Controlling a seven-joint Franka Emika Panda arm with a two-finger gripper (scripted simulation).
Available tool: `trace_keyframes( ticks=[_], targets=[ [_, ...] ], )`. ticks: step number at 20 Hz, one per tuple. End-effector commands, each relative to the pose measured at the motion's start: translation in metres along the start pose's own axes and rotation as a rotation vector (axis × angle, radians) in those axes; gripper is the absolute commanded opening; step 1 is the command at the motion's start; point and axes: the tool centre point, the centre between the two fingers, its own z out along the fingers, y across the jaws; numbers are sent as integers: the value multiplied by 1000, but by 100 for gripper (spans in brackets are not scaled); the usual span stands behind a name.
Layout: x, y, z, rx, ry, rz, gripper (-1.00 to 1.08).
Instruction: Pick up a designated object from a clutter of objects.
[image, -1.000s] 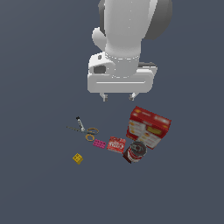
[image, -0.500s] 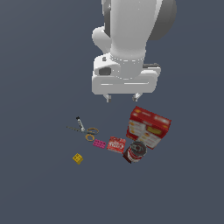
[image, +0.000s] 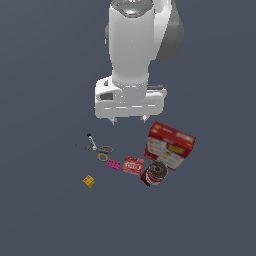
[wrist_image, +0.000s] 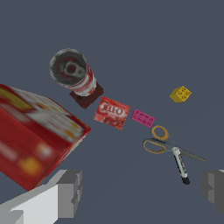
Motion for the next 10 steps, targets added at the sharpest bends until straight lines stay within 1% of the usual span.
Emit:
trace_keyframes(
  ticks=[1,5,10],
  targets=[
    [-2,14,15,2,-1,-18,100],
    [-8,41,45,6,-3,-54,100],
    [-22,78,86,11,-4,-105,100]
  ],
)
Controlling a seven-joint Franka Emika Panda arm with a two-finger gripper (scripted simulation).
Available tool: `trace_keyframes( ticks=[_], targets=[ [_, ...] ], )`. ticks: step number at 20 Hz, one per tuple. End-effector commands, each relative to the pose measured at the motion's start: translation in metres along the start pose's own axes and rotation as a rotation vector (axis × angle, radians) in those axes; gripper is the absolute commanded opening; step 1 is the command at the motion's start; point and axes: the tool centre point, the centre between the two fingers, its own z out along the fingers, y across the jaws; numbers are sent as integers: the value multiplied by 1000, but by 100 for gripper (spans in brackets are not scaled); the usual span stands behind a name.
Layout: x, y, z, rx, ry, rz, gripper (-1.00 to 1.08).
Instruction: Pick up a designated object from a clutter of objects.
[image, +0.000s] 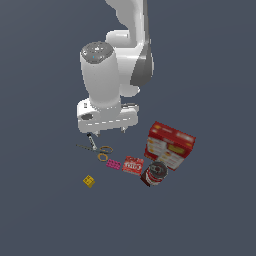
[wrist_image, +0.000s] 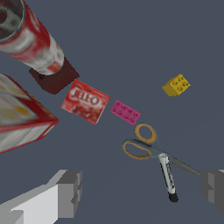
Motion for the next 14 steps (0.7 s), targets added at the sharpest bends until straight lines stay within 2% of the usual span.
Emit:
trace_keyframes(
  ticks=[1,8,14],
  targets=[
    [-10,18,20,2,0,-26,100],
    [-45,63,74,5,-2,-96,100],
    [-76,90,110,6,-4,-145,100]
  ],
)
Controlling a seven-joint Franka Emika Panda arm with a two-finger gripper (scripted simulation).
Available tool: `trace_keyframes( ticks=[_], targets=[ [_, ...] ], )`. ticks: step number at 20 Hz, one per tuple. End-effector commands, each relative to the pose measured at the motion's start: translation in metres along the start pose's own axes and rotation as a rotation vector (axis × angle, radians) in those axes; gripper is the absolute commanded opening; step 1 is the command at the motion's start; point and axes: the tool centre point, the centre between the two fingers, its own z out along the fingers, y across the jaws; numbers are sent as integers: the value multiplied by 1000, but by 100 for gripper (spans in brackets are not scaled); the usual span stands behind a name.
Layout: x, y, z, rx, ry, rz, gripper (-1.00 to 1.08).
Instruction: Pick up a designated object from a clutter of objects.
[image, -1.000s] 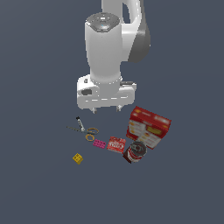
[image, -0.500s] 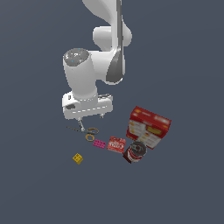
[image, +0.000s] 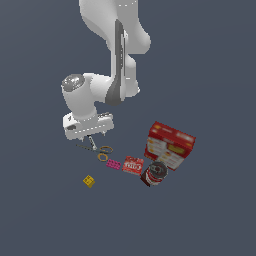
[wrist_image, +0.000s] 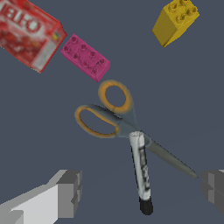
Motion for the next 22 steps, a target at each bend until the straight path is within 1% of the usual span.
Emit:
trace_keyframes(
  ticks=[1,6,10,17,22],
  targets=[
    [-13,8,12,0,0,-19,100],
    [-31,17,29,0,-1,-43,100],
    [-39,20,36,0,-2,-53,100],
    [-40,21,39,0,-3,-53,100],
    [-41,20,55,0,-2,-54,100]
  ],
)
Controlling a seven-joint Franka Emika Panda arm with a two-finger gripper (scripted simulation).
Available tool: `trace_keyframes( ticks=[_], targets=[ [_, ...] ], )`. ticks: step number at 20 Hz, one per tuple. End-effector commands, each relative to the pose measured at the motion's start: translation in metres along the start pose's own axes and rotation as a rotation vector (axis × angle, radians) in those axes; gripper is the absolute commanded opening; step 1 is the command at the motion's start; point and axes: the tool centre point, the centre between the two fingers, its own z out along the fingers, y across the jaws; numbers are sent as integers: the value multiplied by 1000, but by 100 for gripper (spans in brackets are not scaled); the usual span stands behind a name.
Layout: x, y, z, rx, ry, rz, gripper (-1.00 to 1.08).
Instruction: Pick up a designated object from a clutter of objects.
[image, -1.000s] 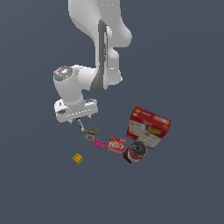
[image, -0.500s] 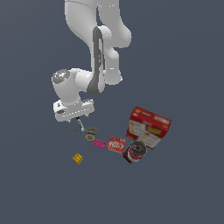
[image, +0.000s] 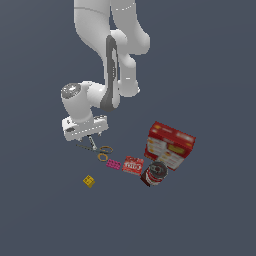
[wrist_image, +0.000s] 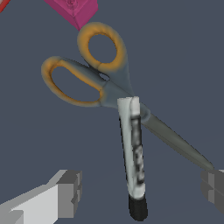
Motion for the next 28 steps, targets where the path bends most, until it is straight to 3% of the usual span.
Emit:
trace_keyframes(
  ticks=[1,11,12,28],
  targets=[
    [-1,0,11,0,-1,0,100],
    [-1,0,38,0,0,-2,100],
    [-1,0,38,0,0,-2,-100],
    [4,-5,29,0,0,-2,-100]
  ],
)
